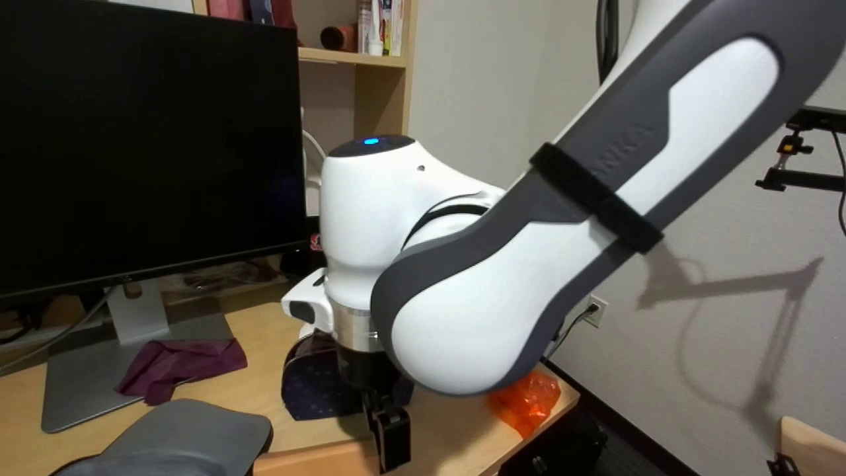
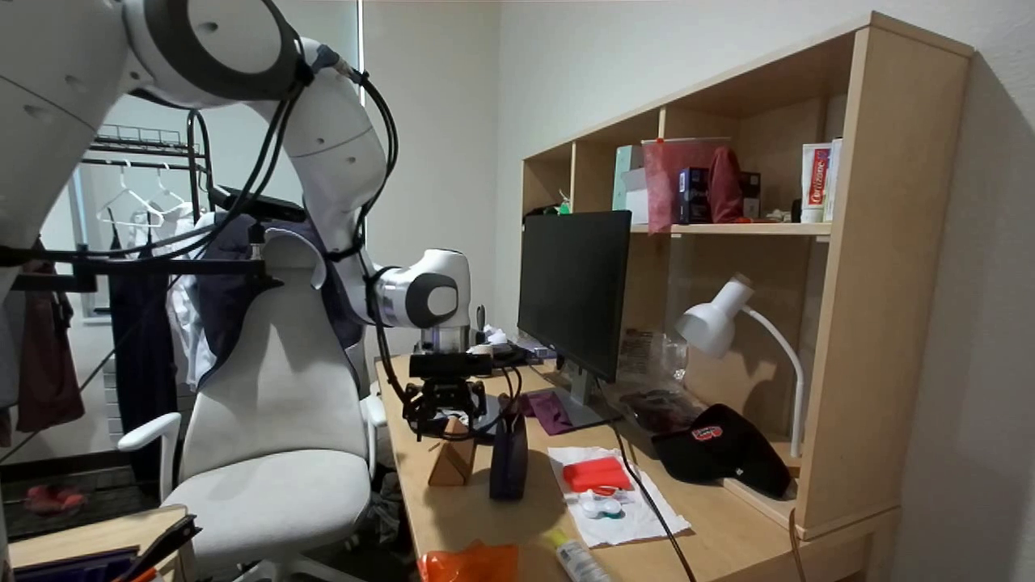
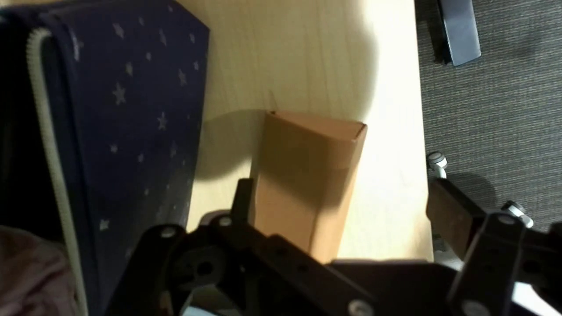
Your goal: Move the brown case away from the cap then take the hair ribbon out of the purse and put it on the desk
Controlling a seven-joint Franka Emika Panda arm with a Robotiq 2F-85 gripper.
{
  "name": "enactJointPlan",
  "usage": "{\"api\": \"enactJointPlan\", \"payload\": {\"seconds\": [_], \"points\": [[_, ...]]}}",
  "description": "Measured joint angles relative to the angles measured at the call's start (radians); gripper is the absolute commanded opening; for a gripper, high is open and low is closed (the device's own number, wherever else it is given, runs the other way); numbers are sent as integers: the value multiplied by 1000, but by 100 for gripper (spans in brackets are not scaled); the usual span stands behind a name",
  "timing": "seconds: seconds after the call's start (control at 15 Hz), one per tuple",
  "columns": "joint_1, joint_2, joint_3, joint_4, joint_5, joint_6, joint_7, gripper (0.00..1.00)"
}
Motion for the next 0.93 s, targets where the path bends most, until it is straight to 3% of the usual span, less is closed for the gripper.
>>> {"api": "enactJointPlan", "payload": {"seconds": [0.93], "points": [[-30, 177, 20, 104, -2, 37, -15, 100]]}}
